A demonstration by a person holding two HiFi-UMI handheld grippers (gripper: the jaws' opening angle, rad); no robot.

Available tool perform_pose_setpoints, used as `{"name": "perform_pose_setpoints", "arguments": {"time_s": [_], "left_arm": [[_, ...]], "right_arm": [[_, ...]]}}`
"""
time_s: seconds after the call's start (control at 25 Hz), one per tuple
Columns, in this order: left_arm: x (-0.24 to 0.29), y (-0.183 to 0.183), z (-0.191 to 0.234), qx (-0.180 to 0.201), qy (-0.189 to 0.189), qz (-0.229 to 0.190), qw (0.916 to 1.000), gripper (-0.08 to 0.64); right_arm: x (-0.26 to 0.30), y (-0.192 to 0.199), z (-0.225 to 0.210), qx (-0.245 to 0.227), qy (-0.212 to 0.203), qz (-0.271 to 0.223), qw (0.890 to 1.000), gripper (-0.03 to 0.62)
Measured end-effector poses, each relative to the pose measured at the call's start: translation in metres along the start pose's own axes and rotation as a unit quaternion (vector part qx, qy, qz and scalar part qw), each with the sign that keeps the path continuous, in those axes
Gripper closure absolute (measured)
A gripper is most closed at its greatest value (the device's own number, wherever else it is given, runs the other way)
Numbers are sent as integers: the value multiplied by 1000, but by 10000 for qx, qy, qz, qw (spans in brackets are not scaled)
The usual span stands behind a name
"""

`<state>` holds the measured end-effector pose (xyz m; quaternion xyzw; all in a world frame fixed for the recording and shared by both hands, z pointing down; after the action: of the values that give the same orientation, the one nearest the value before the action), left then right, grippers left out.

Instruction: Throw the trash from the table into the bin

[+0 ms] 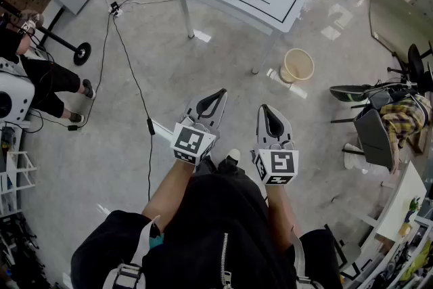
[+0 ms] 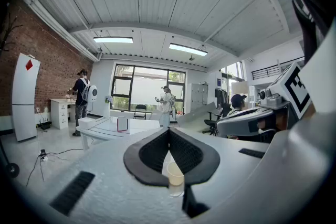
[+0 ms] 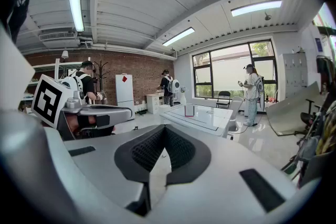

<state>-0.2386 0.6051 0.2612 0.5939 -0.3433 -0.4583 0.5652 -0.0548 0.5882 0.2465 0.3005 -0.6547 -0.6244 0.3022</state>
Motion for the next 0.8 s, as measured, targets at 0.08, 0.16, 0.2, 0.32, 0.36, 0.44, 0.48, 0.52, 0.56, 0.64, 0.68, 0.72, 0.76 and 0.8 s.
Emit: {"name": "perform_pose_setpoints", "arguments": {"time_s": [0.08, 0.16, 0.2, 0.32, 0.36, 0.44, 0.48, 0.52, 0.56, 0.64, 0.68, 0.72, 0.76, 0.8], "left_arm": [[0, 0, -2, -16, 13, 10, 10000, 552], [0, 1, -3, -32, 39, 21, 10000, 552], [0, 1, -4, -36, 48, 29, 10000, 552], [0, 1, -6, -37, 37, 40, 10000, 552], [1, 0, -7, -23, 47, 29, 10000, 552], [4, 1, -9, -2, 65, 17, 10000, 552], [6, 2, -11, -1, 66, 20, 10000, 552], [7, 3, -12, -4, 59, 25, 10000, 552], [8, 4, -14, -10, 47, 31, 10000, 552], [11, 6, -18, -15, 35, 45, 10000, 552], [12, 6, -20, -10, 37, 52, 10000, 552], [14, 7, -23, -2, 35, 58, 10000, 552], [15, 7, -25, 5, 25, 62, 10000, 552], [15, 8, -29, 8, 7, 65, 10000, 552]], "right_arm": [[-2, 1, 1, 9, -5, 10, 10000, 583], [-4, 1, 2, 36, -8, -17, 10000, 583], [-5, 1, 2, 63, -10, -58, 10000, 583], [-8, -1, 3, 171, -36, -186, 9997, 583], [-8, -1, 2, 193, -53, -197, 9996, 582], [-8, 1, 1, 207, -80, -187, 9996, 583], [-8, 2, 0, 204, -93, -176, 9996, 582], [-9, 2, -2, 208, -110, -166, 9996, 582], [-10, 3, -3, 223, -128, -158, 9995, 582], [-11, 4, -7, 266, -165, -137, 9994, 582], [-12, 5, -8, 284, -184, -124, 9994, 582], [-14, 5, -10, 297, -202, -112, 9993, 583], [-16, 5, -12, 302, -220, -105, 9992, 582], [-18, 6, -14, 303, -237, -105, 9992, 582]]}}
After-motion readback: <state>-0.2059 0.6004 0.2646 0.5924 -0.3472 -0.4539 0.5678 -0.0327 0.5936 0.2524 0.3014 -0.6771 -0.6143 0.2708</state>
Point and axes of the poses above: the fingertips, and each gripper's own axes: x forward along the fingers, z to its left, y out of its underside, the point moved 8 cm from there along -x, backward along the fingers, and after that the axes turned 15 degrees about -z, right-handed, at the moved point
